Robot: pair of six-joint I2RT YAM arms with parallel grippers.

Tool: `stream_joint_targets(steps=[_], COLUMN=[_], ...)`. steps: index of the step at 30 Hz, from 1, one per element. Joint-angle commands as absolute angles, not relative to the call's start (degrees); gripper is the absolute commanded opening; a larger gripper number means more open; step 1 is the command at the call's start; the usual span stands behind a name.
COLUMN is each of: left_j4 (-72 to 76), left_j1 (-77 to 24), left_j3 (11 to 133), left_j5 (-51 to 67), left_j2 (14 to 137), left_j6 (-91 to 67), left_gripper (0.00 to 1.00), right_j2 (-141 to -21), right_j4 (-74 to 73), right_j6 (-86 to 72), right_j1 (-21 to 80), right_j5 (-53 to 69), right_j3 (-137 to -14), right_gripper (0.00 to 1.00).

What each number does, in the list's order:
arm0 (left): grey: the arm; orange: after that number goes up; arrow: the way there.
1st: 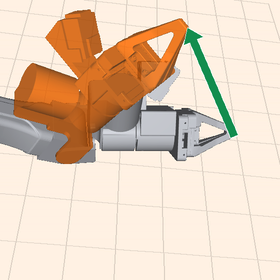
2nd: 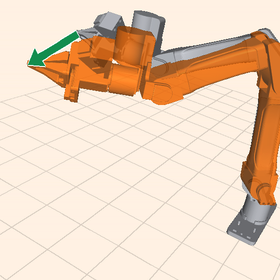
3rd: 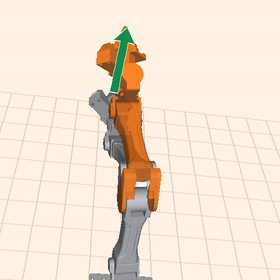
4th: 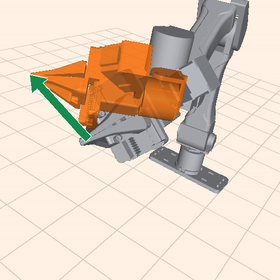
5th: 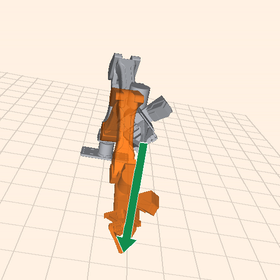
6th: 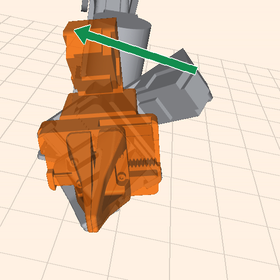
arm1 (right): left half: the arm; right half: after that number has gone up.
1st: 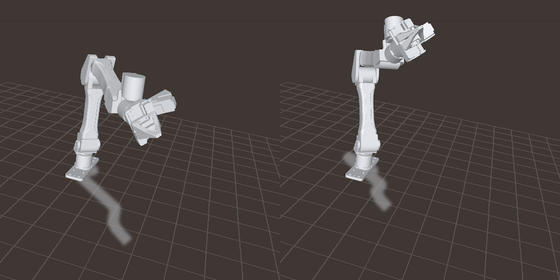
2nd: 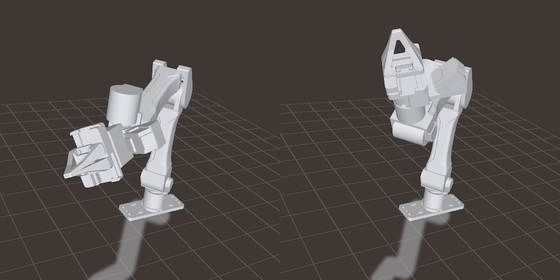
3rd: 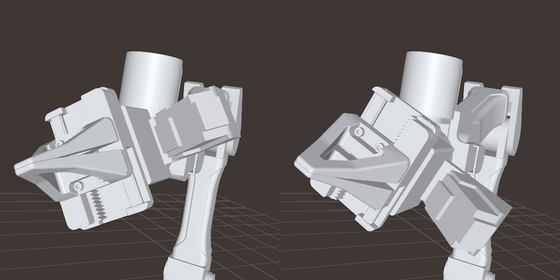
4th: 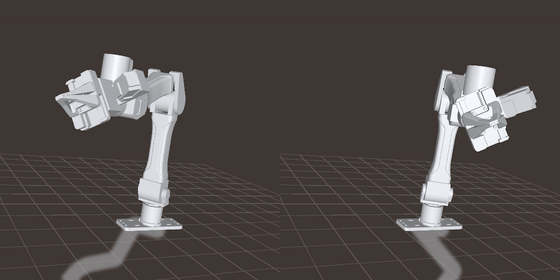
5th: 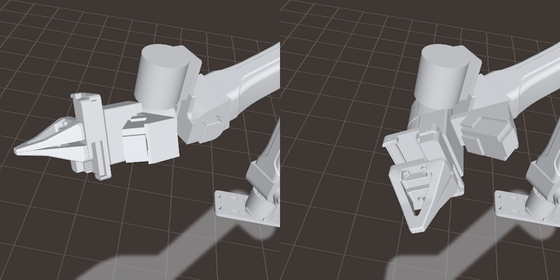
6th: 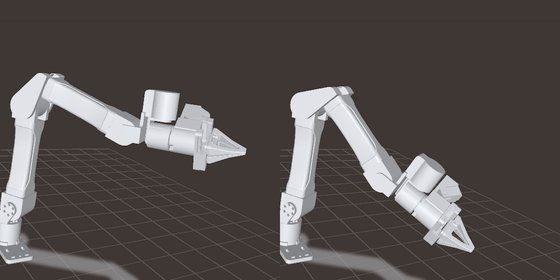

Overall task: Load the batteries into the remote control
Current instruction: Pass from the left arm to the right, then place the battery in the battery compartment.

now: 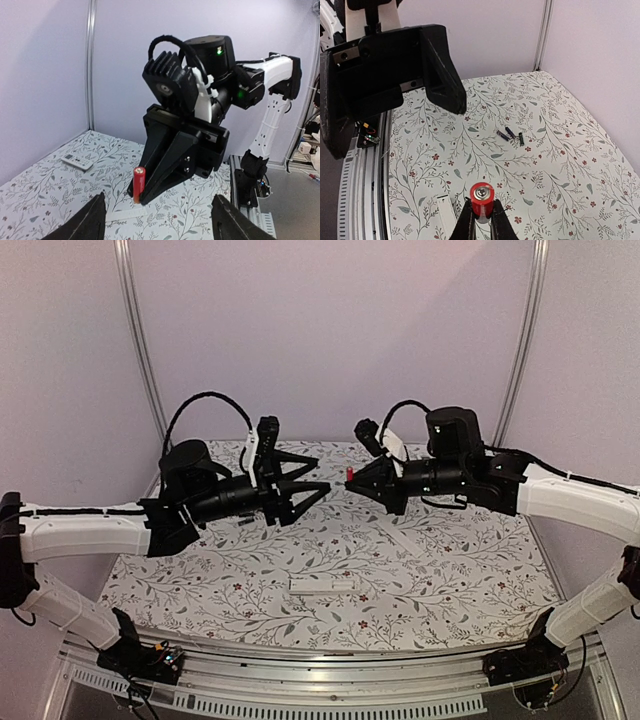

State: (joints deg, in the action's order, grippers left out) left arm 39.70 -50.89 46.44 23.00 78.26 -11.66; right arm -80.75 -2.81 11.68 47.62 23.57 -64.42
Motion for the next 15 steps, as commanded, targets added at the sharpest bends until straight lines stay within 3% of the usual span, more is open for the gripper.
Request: stream_joint_targets(steps=[1,5,15], left_j4=[17.2,12.6,27.2], left_j1=[-51.1,-51.2,-51.0], left_j3=[43.6,37.3,24.8], left_j5=[11.0,4.2,-2.0], left_j2=[74.0,71.2,70.3], left_j6=[-3.1,-4.1,-12.9], left_gripper=[0.72,0.72,0.7], right_j2=[-82.8,-87.1,-105.3], right_j4=[-18.7,-25.0,-33.2], right_j6=[16.3,17.1,20.5], right_j1=[47.5,47.5,52.9], right_j5=[14.1,14.4,12.5], right_j3=[-66.7,-67.5,-76.0], right_gripper=[0.0,0.0,0.0])
